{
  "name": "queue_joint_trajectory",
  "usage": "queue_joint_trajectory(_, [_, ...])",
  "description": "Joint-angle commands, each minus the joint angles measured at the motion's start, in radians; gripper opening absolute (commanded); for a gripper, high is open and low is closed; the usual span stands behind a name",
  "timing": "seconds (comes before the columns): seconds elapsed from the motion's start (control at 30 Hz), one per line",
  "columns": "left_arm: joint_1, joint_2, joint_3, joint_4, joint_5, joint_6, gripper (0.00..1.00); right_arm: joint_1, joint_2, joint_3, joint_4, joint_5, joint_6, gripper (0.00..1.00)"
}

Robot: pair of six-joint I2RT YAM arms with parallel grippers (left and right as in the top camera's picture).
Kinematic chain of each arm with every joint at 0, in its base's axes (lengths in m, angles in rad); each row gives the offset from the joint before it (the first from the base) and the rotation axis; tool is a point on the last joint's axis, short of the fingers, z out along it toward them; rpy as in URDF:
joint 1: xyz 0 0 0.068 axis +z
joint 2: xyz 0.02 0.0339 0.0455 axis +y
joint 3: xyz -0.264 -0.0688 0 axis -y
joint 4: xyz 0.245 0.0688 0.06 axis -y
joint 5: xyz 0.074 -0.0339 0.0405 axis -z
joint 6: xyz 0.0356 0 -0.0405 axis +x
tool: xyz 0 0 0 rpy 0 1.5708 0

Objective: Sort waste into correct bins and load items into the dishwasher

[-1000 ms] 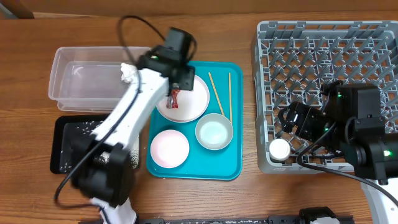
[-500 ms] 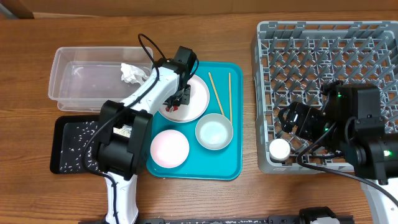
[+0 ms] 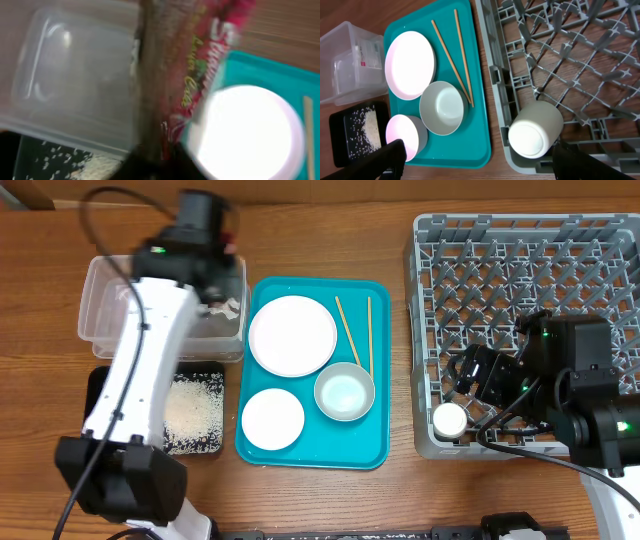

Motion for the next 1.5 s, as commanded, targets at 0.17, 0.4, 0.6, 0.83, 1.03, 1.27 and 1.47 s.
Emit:
queue_joint_trajectory(0.17, [0.084, 0.082, -0.004, -0.070, 0.047, 0.071, 0.70, -0.002, -0.005, 0.018, 0.026, -0.005, -0.005, 0.96])
queue_joint_trajectory(0.4, [0.034, -0.107, 0.124, -0.218, 0.063, 0.071, 0.91, -0.002, -0.005, 0.018, 0.050, 0.029, -0.005, 0.96])
queue_joint_trajectory(0.6, [-0.040, -0.314, 0.124, -0.333, 0.054, 0.071, 1.00, -0.002, -0.005, 0.018, 0.071, 0.040, -0.005, 0.96])
queue_joint_trajectory(0.83, [-0.055, -0.473, 0.123, -0.410, 0.084, 0.015, 1.00, -0.002, -0.005, 0.018, 0.055, 0.040, -0.005, 1.00])
queue_joint_trajectory(1.03, [-0.055, -0.477, 0.123, -0.403, 0.095, 0.011, 1.00, -0.002, -0.005, 0.018, 0.052, 0.039, -0.005, 1.00])
queue_joint_trajectory(1.27, [-0.055, -0.451, 0.122, -0.403, 0.095, 0.011, 1.00, -0.002, -0.005, 0.018, 0.052, 0.040, -0.005, 1.00])
queue_joint_trajectory(1.47, [-0.055, -0.430, 0.122, -0.403, 0.095, 0.011, 1.00, -0.002, -0.005, 0.018, 0.029, 0.040, -0.005, 1.00])
